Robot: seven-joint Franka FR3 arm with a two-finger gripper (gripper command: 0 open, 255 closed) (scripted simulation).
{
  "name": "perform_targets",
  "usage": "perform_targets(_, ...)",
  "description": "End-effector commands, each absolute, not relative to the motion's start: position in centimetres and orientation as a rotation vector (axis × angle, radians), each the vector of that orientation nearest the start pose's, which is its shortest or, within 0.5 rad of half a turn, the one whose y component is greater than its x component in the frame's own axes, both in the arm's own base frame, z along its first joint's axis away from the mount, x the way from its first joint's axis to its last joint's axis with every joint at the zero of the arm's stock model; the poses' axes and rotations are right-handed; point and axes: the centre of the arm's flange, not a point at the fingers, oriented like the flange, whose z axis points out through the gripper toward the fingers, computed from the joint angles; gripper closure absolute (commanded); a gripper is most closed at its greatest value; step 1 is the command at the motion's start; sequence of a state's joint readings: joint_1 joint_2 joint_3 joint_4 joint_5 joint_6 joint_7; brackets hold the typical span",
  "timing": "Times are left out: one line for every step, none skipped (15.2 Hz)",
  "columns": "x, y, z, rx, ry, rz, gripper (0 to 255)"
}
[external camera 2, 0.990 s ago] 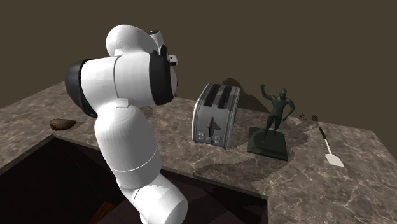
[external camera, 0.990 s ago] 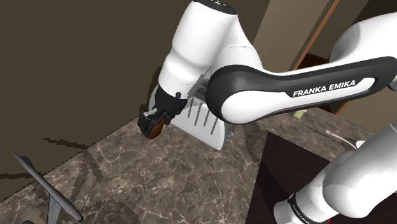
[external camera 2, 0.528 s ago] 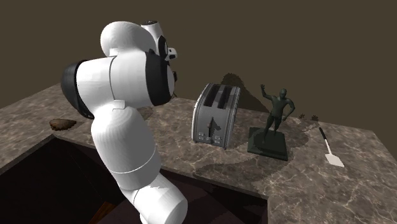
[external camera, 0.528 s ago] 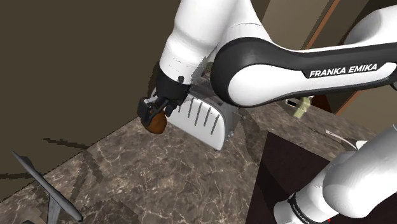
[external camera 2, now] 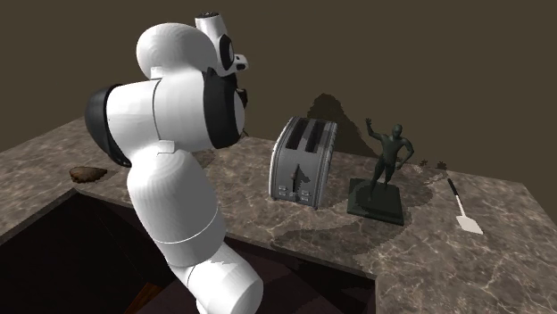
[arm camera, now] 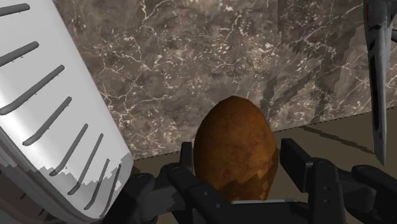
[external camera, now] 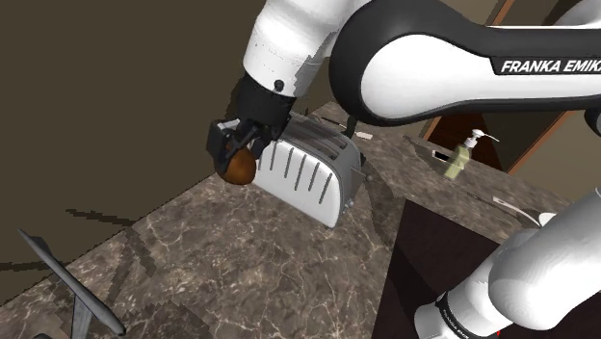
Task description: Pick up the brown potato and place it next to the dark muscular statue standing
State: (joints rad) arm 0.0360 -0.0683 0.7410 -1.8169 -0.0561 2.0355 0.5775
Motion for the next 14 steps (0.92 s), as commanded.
perform_targets(40.3,40.7,59.0,-3.004,-0.336,-0.413,255)
perform_targets(40.3,40.7,59.5,-3.004,-0.336,-0.413,255)
perform_targets(40.3,40.7,60.1,-3.004,-0.336,-0.413,255)
perform_targets(40.3,40.7,60.6,-3.004,-0.336,-0.413,255)
perform_targets(40.3,40.7,61.1,-3.004,-0.336,-0.413,255)
perform_targets(40.3,40.7,61.6,-3.004,-0.336,-0.413,255)
perform_targets(40.3,40.7,62.2,-3.004,-0.336,-0.413,255)
perform_targets(40.3,40.7,62.7,-3.004,-0.336,-0.413,255)
perform_targets(40.3,40.7,63.2,-3.004,-0.336,-0.413,255)
perform_targets(40.3,40.7,63.8,-3.004,-0.336,-0.413,255)
perform_targets(40.3,40.7,64.3,-3.004,-0.336,-0.413,255)
perform_targets(40.3,40.7,64.8,-3.004,-0.336,-0.413,255)
perform_targets(40.3,40.7,65.3,-3.004,-0.336,-0.413,255)
perform_targets(40.3,40.7,65.9,-3.004,-0.336,-0.413,255)
